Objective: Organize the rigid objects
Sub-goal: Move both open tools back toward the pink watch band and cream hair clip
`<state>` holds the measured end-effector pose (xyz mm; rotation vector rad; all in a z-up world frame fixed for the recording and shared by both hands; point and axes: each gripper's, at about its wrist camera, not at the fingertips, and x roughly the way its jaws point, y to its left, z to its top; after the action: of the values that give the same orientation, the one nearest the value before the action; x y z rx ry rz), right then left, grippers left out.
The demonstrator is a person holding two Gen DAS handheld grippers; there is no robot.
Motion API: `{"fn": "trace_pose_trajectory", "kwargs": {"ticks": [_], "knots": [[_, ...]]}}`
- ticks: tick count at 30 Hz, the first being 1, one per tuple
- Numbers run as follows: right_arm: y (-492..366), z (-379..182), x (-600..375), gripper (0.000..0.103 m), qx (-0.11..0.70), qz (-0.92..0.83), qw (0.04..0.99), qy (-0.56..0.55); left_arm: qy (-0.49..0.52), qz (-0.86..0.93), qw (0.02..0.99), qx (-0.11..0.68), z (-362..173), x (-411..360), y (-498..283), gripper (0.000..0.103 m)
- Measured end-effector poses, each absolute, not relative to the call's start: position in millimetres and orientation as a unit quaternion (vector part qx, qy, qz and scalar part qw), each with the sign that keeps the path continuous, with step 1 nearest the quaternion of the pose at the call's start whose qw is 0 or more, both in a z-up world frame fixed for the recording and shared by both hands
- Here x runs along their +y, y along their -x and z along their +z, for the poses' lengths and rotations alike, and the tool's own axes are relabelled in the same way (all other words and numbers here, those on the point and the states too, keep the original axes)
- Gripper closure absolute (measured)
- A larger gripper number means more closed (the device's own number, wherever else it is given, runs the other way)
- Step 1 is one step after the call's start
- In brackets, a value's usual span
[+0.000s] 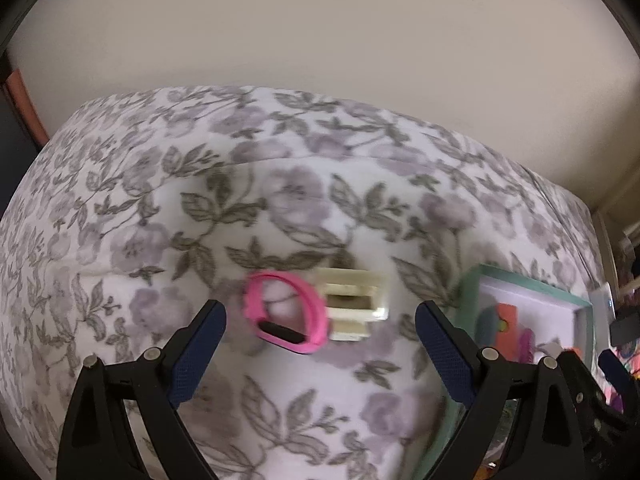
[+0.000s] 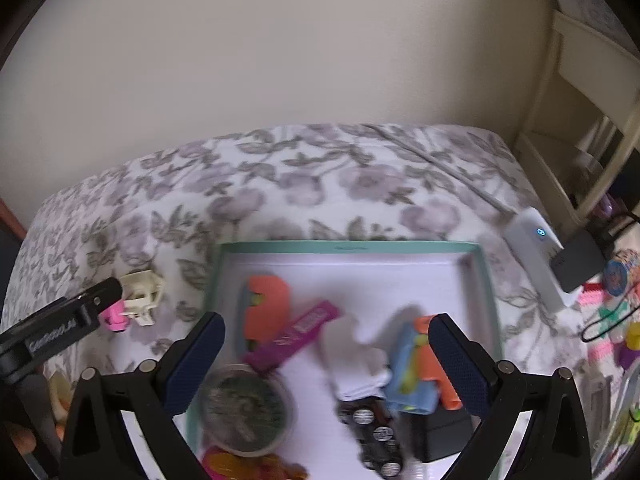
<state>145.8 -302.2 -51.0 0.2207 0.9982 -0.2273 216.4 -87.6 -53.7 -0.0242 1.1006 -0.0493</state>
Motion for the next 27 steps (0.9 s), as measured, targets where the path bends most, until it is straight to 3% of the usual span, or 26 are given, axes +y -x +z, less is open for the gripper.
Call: {"fn": "trace_pose_trajectory", "kwargs": {"ticks": [14,27], "knots": [[-164,-50,-227,0.0,0.461,-0.035,0.883,-0.079,0.079,0.038,0.836,0.542,-68,-5,-234,0.007],[-172,-63,-200,0.0,0.463,-0.001,0.884,-0.066,0.051,0.02,0.827,0.56,-103,-19,-238,0.007]]}}
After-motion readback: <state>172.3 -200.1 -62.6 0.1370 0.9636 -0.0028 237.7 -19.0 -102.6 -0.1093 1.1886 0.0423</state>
